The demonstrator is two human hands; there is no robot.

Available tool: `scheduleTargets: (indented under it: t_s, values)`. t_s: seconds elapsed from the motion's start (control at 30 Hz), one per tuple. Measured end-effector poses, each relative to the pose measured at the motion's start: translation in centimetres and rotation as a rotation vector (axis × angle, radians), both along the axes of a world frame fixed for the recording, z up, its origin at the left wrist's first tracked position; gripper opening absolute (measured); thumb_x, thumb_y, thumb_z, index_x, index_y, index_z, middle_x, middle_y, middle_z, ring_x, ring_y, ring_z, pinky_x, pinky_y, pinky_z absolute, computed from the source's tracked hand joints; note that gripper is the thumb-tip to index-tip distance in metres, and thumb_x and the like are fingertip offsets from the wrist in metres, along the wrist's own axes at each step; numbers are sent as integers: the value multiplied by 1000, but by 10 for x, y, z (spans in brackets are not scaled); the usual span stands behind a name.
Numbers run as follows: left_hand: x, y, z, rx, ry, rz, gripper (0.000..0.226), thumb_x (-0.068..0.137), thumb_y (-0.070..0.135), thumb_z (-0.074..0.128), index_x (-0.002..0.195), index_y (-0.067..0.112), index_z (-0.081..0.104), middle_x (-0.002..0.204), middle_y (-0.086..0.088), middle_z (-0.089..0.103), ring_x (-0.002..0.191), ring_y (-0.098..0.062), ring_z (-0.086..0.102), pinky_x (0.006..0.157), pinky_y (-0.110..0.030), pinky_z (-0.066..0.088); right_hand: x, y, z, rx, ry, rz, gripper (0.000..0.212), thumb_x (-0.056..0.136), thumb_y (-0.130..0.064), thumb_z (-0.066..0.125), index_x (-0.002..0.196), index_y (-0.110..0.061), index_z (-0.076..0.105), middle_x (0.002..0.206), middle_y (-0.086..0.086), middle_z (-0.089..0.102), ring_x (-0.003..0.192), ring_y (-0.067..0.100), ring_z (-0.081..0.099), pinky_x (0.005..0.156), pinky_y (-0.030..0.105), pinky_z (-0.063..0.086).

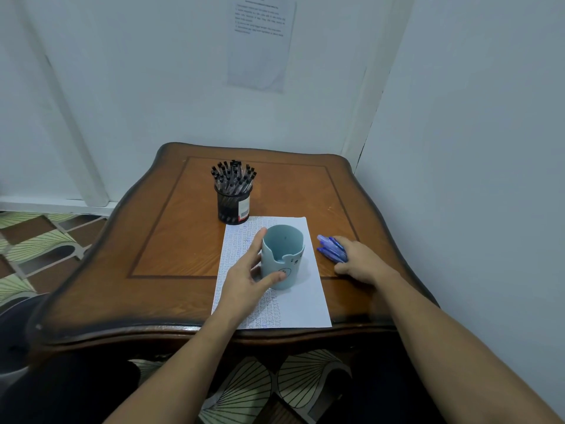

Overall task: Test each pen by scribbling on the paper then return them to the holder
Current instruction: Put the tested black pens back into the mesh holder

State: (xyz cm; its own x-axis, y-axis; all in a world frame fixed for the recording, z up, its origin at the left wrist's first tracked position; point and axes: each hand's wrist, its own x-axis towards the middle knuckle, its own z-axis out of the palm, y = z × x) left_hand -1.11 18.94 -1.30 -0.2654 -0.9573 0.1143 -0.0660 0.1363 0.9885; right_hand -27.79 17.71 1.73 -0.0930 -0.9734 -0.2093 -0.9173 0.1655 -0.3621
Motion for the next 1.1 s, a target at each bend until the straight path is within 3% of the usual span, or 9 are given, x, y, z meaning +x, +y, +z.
scheduleTargets:
  t_s: [0.23, 0.43, 0.53, 0.63, 0.73, 0.87, 0.93, 1.0, 1.1]
  values:
    - [0, 1, 1, 3, 6, -2, 91, 79, 10, 78, 130, 69, 31, 126, 31, 53, 112, 12, 54, 87, -13, 48, 10, -4, 7, 37, 115, 60, 65, 89, -24, 67, 146, -21, 36, 124, 11, 61, 96, 24, 61, 83, 37, 54]
    - [0, 1, 0, 10, 9, 10, 91, 79, 12, 79, 131, 70, 32, 133, 23, 53, 120, 4, 52, 97, -22, 49, 22, -10, 8, 84, 246, 51, 61, 92, -26, 64, 144, -17, 34, 124, 11, 60, 100, 24, 63, 89, 39, 56]
    - [0, 1, 0, 10, 15, 13, 92, 78, 11, 79, 127, 73, 32, 132, 23, 54, 117, 6, 53, 93, -17, 49, 19, -8, 14, 127, 63, -7, 49, 93, -20, 62, 136, -16, 39, 118, 10, 59, 97, 22, 62, 85, 36, 54]
    - [1, 1, 0, 13, 21, 7, 92, 78, 10, 79, 126, 74, 33, 133, 21, 54, 117, 5, 54, 93, -18, 49, 17, -6, 24, 64, -303, -181, 34, 95, -16, 58, 125, -16, 42, 106, 9, 59, 83, 18, 60, 74, 34, 50]
    - [1, 0, 0, 24, 28, -1, 91, 78, 12, 79, 129, 72, 33, 134, 19, 55, 121, -1, 54, 99, -27, 49, 33, -13, 48, -180, -663, -324, 35, 97, -13, 55, 131, -15, 46, 97, 8, 61, 82, 20, 61, 72, 34, 52]
    - [0, 0, 0, 21, 33, 5, 91, 78, 10, 79, 128, 72, 35, 127, 24, 59, 116, 2, 57, 97, -27, 50, 83, -26, 86, -481, -1121, -343, 27, 97, -2, 52, 120, -17, 46, 82, 10, 57, 68, 19, 57, 68, 37, 52]
    - [0, 0, 0, 22, 45, -2, 91, 77, 10, 79, 130, 69, 35, 127, 20, 60, 116, 0, 57, 98, -32, 50, 105, -31, 90, -565, -1120, -340, 32, 96, -2, 52, 119, -21, 43, 89, 8, 58, 75, 20, 59, 76, 41, 55]
    - [0, 0, 0, 24, 62, -11, 91, 77, 9, 79, 132, 67, 36, 128, 15, 62, 117, -3, 58, 100, -37, 50, 123, -28, 84, -622, -1038, -317, 39, 95, -1, 51, 127, -21, 41, 94, 2, 57, 80, 13, 60, 80, 34, 56]
    - [0, 0, 0, 11, 69, -16, 90, 77, 7, 78, 132, 65, 37, 125, 12, 64, 115, -7, 60, 100, -39, 50, 136, -21, 64, -683, -926, -238, 54, 95, 2, 49, 143, -16, 33, 88, -4, 53, 61, -5, 51, 60, 12, 47]
